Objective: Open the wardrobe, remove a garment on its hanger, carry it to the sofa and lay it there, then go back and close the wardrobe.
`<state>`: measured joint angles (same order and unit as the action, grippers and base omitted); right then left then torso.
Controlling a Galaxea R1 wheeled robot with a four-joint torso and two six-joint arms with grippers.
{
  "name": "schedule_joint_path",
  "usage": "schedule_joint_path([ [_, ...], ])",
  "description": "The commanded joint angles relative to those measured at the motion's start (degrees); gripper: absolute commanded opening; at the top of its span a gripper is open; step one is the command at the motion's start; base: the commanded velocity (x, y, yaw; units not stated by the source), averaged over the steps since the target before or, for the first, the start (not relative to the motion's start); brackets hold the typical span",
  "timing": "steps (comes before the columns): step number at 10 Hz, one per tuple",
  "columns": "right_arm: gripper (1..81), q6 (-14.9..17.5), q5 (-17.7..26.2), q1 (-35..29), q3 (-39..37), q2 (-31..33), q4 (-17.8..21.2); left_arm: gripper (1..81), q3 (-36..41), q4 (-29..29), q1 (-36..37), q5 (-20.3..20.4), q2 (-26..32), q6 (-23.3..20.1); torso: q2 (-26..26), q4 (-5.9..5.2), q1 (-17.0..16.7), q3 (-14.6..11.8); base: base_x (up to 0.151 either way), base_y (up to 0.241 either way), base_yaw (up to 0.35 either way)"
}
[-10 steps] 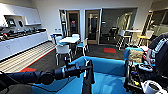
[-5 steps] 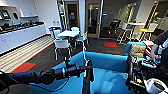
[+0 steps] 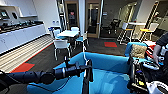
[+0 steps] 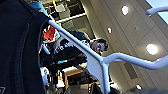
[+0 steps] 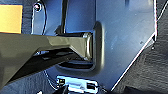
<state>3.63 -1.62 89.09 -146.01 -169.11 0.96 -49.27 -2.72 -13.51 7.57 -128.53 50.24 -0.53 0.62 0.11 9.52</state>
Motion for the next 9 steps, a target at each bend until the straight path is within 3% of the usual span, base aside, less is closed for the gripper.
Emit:
schedule_joint_path([
  [1,81.1,0.23,3.73,-1.14,0.29,0.15,-0.61,1.0,1.9,1.58,7.57,1.92,0.63,-0.05,-0.02,0.0,0.0,0.0,0.0,0.0,0.0],
  [3,81.1,0.23,3.73,-1.06,0.21,0.15,-0.61,1.0,1.37,1.58,7.48,1.92,0.28,0.04,0.0,0.0,0.0,0.02,0.0,0.0,0.0],
  [9,81.1,0.15,3.73,-1.85,0.56,-0.2,-0.52,1.0,-14.62,1.22,11.87,1.66,-10.96,0.3,0.0,0.0,-0.04,0.02,0.0,0.0,0.0],
])
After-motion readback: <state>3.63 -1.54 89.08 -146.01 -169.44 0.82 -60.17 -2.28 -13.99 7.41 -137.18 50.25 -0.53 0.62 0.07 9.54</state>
